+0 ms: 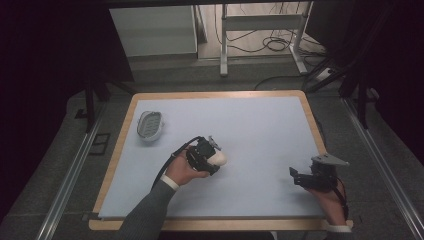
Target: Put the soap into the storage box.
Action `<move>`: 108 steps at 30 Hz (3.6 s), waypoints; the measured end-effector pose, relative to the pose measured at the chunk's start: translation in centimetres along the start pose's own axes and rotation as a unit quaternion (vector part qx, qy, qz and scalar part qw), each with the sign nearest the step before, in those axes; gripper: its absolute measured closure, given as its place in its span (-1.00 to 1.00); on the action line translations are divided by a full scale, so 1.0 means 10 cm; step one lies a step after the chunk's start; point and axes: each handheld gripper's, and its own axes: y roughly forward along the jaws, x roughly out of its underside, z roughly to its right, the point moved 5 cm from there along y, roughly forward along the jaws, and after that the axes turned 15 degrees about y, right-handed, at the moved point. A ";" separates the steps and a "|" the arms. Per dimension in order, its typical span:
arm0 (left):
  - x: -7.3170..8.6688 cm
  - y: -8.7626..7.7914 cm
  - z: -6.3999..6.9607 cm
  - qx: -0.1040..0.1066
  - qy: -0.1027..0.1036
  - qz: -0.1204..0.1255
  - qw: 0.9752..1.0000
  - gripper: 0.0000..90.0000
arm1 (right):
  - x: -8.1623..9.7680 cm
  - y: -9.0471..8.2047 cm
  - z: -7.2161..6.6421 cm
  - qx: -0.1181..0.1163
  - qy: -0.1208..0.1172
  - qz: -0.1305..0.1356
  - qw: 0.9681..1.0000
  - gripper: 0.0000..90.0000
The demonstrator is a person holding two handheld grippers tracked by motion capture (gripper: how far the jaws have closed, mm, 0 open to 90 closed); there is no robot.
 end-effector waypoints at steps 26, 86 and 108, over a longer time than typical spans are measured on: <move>0.13 -0.18 -0.29 -0.017 -0.038 0.013 0.999 0.10 | 0.01 0.01 0.01 0.002 0.000 -0.003 1.000 -0.81; 0.57 -0.47 -1.01 -0.063 -0.119 -0.005 0.991 0.10 | 0.02 0.03 0.03 0.005 0.003 -0.007 1.000 -0.81; 0.84 -0.60 -1.35 -0.078 -0.163 -0.009 0.983 0.10 | 0.03 0.04 0.04 0.006 0.003 -0.010 1.000 -0.81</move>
